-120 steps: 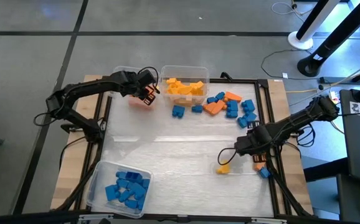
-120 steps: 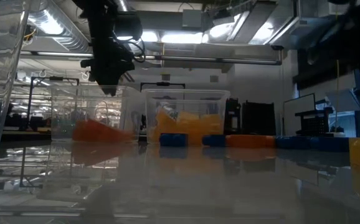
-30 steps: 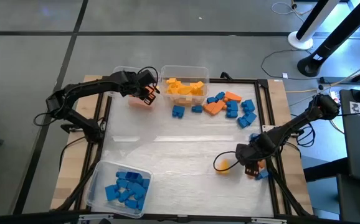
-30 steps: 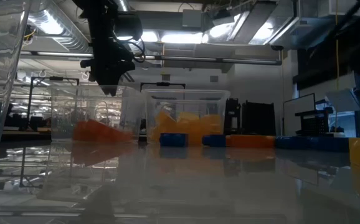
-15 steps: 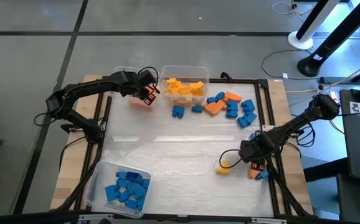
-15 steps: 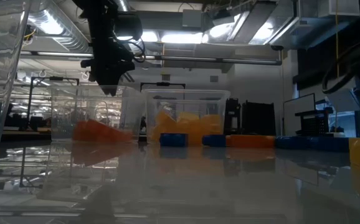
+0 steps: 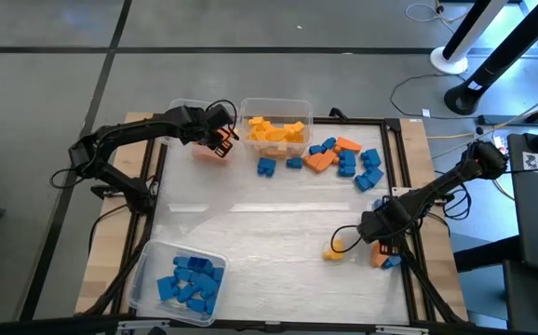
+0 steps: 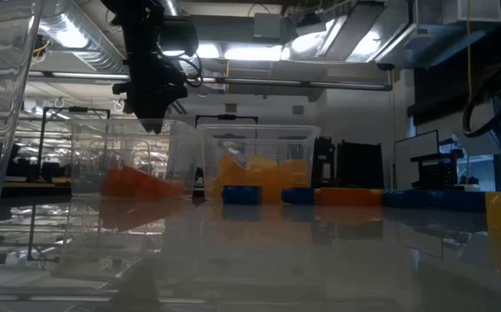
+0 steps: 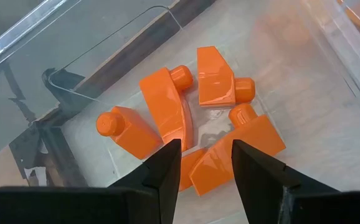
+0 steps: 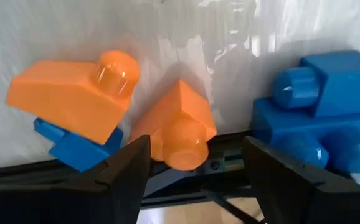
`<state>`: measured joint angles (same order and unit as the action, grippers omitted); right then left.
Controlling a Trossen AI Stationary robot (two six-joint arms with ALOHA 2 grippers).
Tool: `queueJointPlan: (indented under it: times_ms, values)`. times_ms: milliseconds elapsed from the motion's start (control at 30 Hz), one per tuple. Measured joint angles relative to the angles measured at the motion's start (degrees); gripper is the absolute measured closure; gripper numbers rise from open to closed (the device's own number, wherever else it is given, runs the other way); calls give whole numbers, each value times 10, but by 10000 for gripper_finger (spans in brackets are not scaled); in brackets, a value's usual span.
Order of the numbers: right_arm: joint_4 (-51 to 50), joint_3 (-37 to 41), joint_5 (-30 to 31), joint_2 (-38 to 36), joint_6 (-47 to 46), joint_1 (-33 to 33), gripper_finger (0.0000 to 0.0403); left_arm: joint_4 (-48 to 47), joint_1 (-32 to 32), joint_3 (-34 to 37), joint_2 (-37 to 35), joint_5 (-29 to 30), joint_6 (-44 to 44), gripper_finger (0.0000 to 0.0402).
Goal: Sort blocks
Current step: Put the orange game piece into the top left transparent bin
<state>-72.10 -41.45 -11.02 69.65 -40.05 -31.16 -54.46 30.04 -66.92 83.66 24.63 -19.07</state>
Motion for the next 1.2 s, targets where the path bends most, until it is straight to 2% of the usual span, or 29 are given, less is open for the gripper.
queueJointPlan:
  times_ms: [1033,1200]
  values:
    - [7,6,-28,92,18,0,150,0,0,0,0,0,-3,270]
    - [16,9,-37,92,18,0,173,0,0,0,0,0,-3,270]
